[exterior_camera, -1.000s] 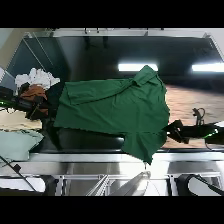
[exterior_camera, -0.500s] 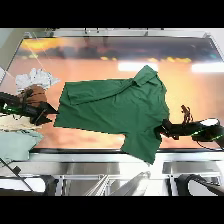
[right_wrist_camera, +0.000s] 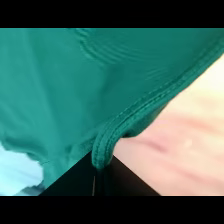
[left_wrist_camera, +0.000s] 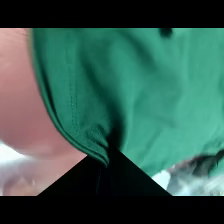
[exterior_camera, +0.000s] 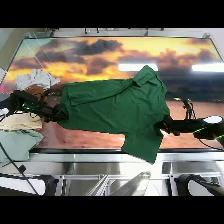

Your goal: Fold the shirts.

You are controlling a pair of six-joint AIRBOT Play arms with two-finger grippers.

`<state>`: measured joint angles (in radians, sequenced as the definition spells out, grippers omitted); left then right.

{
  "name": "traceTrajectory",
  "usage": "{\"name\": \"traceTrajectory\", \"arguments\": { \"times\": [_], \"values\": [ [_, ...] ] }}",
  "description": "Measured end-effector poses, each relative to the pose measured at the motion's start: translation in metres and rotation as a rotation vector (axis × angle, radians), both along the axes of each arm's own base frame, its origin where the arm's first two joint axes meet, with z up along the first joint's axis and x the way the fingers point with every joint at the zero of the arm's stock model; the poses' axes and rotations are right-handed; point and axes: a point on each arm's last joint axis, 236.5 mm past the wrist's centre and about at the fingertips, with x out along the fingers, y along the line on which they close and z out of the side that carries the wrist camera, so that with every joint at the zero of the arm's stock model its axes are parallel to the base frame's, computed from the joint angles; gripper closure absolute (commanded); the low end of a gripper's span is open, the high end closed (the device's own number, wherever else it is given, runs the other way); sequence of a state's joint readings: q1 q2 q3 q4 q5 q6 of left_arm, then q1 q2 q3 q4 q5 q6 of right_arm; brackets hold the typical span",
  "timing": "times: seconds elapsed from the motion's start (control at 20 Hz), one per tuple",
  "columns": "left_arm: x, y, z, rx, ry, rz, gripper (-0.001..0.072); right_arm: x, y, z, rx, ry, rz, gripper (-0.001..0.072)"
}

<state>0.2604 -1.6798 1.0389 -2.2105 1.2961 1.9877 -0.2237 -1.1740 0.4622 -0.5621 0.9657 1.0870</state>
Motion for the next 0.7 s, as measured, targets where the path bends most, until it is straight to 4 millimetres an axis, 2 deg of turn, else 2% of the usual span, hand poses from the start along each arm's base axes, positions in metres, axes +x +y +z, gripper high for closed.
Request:
{"name": "traceTrajectory", "arguments": {
  "times": [0.1, 0.15, 0.25, 0.35, 0.45, 0.55, 0.6, 0.7],
  "values": [
    [0.006, -0.013, 0.016, -0.036, -0.03, -0.056, 0.0681, 0.009, 0.001, 0.025, 0.018, -0.06, 0.027, 0.0692],
    [0.016, -0.023, 0.039, -0.091, -0.075, -0.063, 0.0681, 0.017, -0.002, 0.044, 0.021, -0.109, 0.034, 0.0691],
    [0.038, -0.046, 0.103, -0.214, -0.21, -0.096, 0.0681, 0.036, -0.016, 0.096, 0.016, -0.242, 0.034, 0.0691],
    [0.055, -0.061, 0.192, -0.311, -0.416, -0.154, 0.068, 0.055, -0.042, 0.171, -0.024, -0.436, -0.005, 0.0691],
    [0.055, -0.067, 0.283, -0.333, -0.65, -0.229, 0.0681, 0.061, -0.073, 0.254, -0.103, -0.643, -0.068, 0.0691],
    [0.045, -0.062, 0.367, -0.285, -0.881, -0.261, 0.0681, 0.051, -0.102, 0.342, -0.227, -0.868, -0.143, 0.0691],
    [0.035, -0.055, 0.41, -0.238, -0.999, -0.251, 0.068, 0.043, -0.109, 0.378, -0.287, -0.958, -0.171, 0.0691],
    [0.013, -0.042, 0.476, -0.136, -1.195, -0.208, 0.068, 0.026, -0.109, 0.44, -0.393, -1.115, -0.198, 0.0691]
  ]
}}
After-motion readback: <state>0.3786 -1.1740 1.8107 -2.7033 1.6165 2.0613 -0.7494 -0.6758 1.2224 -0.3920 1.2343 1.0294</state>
